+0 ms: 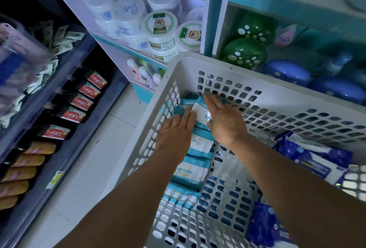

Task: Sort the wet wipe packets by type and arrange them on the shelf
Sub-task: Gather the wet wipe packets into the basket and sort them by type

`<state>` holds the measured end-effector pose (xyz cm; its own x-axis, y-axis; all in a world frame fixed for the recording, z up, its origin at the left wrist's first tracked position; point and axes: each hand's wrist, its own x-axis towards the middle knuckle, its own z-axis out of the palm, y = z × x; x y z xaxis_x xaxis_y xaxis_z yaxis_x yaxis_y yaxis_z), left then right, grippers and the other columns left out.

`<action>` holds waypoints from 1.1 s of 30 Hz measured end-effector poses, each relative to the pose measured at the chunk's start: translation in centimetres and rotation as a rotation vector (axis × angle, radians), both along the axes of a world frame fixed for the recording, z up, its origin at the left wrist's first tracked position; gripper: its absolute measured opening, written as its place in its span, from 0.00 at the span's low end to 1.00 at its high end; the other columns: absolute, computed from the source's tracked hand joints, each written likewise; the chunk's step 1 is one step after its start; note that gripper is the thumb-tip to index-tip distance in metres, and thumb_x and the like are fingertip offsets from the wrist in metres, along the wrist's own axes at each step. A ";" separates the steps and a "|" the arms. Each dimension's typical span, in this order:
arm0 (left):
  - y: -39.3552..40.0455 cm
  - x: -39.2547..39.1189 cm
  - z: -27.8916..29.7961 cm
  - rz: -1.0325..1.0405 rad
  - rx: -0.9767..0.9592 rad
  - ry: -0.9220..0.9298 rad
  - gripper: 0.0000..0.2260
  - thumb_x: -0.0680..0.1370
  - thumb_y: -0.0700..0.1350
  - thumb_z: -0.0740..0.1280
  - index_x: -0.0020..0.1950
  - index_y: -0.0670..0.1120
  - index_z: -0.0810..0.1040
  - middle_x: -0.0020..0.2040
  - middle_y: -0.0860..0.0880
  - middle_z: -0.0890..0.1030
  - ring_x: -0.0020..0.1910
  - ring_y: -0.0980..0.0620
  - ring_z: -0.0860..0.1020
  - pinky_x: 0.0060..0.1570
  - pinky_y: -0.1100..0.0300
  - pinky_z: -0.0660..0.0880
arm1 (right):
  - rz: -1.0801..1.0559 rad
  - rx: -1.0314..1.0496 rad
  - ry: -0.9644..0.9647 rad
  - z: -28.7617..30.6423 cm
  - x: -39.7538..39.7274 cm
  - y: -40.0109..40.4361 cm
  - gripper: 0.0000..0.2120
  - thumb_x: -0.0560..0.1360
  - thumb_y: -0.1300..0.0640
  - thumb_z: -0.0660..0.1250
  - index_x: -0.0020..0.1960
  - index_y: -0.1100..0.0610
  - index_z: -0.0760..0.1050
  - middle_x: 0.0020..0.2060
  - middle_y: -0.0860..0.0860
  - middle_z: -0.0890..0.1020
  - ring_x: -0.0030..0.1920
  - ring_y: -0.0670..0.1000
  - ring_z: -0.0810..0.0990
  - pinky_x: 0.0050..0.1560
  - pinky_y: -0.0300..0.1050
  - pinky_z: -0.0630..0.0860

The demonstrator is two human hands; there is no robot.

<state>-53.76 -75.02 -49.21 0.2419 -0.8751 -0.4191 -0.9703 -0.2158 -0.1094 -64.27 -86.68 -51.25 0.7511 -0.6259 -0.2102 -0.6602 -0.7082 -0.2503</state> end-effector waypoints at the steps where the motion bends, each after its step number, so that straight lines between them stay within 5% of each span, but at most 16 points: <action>1: -0.1 0.1 -0.1 0.002 -0.002 0.007 0.39 0.78 0.39 0.59 0.76 0.43 0.32 0.78 0.45 0.36 0.76 0.44 0.51 0.72 0.51 0.52 | 0.008 0.014 0.027 0.1 0.1 -0.1 0.38 0.78 0.55 0.64 0.78 0.52 0.44 0.77 0.49 0.54 0.72 0.52 0.64 0.71 0.51 0.63; 4: -0.4 0.1 -0.1 -0.015 0.031 0.023 0.40 0.78 0.38 0.60 0.75 0.43 0.31 0.77 0.46 0.35 0.75 0.44 0.49 0.72 0.51 0.52 | -0.046 0.083 0.090 0.4 0.2 -0.2 0.39 0.76 0.53 0.66 0.78 0.55 0.46 0.76 0.53 0.59 0.72 0.54 0.65 0.70 0.48 0.61; 10: -1.0 0.1 0.2 -0.096 0.042 -0.046 0.38 0.77 0.41 0.62 0.76 0.41 0.37 0.77 0.42 0.47 0.76 0.41 0.45 0.74 0.46 0.43 | -0.134 0.013 0.142 0.6 -0.4 0.1 0.26 0.72 0.46 0.69 0.66 0.55 0.69 0.65 0.53 0.71 0.65 0.56 0.68 0.64 0.49 0.64; 14: -1.2 -0.2 0.3 -0.138 -0.025 -0.090 0.40 0.71 0.40 0.67 0.73 0.38 0.42 0.70 0.40 0.61 0.70 0.41 0.60 0.73 0.47 0.49 | -0.242 0.083 0.070 0.6 -1.5 1.5 0.22 0.72 0.47 0.70 0.61 0.55 0.70 0.57 0.52 0.77 0.59 0.55 0.72 0.59 0.47 0.65; 18: -1.4 -0.7 1.2 -0.104 -0.010 -0.067 0.33 0.71 0.39 0.69 0.72 0.39 0.55 0.65 0.41 0.67 0.64 0.42 0.66 0.69 0.49 0.55 | -0.425 0.329 -0.151 1.2 -2.7 2.6 0.16 0.72 0.57 0.70 0.58 0.57 0.71 0.46 0.52 0.80 0.41 0.52 0.77 0.39 0.41 0.67; 21: -1.2 -0.8 2.5 -0.069 -0.012 -0.032 0.24 0.72 0.37 0.67 0.67 0.43 0.66 0.63 0.43 0.68 0.63 0.43 0.67 0.68 0.50 0.57 | -0.448 0.342 -0.229 2.2 -4.1 3.1 0.14 0.72 0.59 0.69 0.57 0.57 0.74 0.47 0.53 0.81 0.40 0.49 0.75 0.38 0.39 0.65; 25: -0.1 -1.3 4.7 0.010 -0.063 0.006 0.21 0.74 0.38 0.65 0.66 0.46 0.66 0.62 0.47 0.72 0.64 0.45 0.67 0.66 0.52 0.58 | -0.566 0.372 -0.255 4.9 -6.1 3.2 0.20 0.75 0.57 0.67 0.66 0.56 0.72 0.54 0.53 0.80 0.45 0.50 0.77 0.42 0.38 0.68; 29: 1.5 -2.2 8.0 0.157 -0.195 0.068 0.15 0.79 0.45 0.63 0.64 0.51 0.68 0.60 0.52 0.75 0.63 0.48 0.67 0.65 0.54 0.55 | -0.526 0.360 -0.239 9.2 -7.7 3.4 0.18 0.77 0.55 0.63 0.67 0.56 0.69 0.54 0.54 0.80 0.48 0.55 0.79 0.47 0.49 0.77; 33: 3.9 -3.7 12.8 0.272 -0.365 0.156 0.15 0.80 0.49 0.61 0.67 0.55 0.69 0.59 0.54 0.75 0.62 0.49 0.68 0.63 0.56 0.56 | -0.439 0.341 -0.335 14.7 -8.2 4.3 0.15 0.77 0.57 0.63 0.63 0.52 0.69 0.48 0.47 0.78 0.41 0.49 0.75 0.37 0.42 0.69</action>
<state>-57.45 -71.12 -36.43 0.4409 -0.8856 -0.1459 -0.8723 -0.4611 0.1630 -72.44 -82.36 -36.53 0.4999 -0.8292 -0.2500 -0.7175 -0.2348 -0.6557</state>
